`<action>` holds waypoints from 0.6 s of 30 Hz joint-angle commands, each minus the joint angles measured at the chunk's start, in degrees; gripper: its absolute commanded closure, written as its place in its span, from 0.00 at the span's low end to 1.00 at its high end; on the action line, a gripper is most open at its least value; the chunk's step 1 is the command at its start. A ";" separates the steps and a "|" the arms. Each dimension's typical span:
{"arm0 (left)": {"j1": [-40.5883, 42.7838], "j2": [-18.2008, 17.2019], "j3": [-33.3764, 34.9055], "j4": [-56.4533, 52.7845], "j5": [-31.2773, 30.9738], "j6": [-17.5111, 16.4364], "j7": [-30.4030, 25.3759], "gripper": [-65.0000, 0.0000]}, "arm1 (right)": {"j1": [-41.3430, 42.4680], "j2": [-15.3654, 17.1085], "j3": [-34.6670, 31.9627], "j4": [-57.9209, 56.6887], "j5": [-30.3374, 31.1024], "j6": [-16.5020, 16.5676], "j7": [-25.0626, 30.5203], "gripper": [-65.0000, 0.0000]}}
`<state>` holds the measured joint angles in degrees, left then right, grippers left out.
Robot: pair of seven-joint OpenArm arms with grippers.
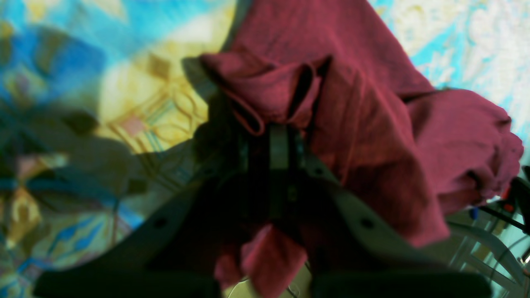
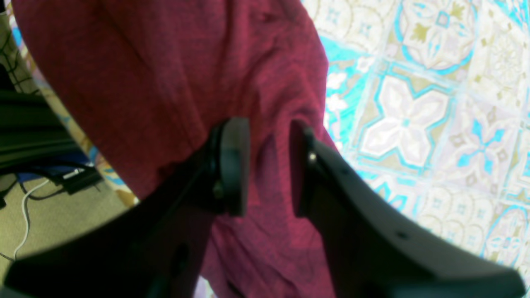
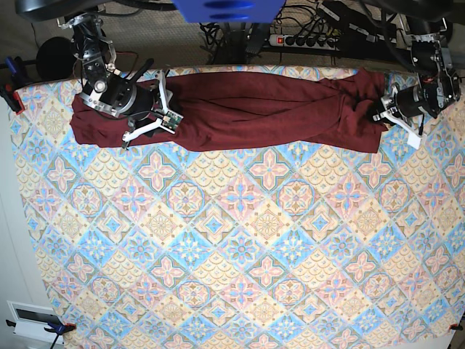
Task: Layout the t-shirt on the table in an organized manner, then fold the t-shirt properly
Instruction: 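Grasp the shirt end with the left gripper and fold it toward the right gripper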
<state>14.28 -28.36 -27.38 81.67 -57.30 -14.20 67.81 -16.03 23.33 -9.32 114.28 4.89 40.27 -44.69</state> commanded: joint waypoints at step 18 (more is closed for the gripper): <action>-7.38 -10.54 -12.93 1.28 -0.77 -0.27 -0.43 1.00 | 0.69 0.62 0.31 1.02 0.61 -0.27 0.77 0.76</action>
<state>7.49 -37.50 -39.88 81.80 -57.04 -14.22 68.07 -15.75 23.35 -9.32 114.28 4.89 40.27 -44.88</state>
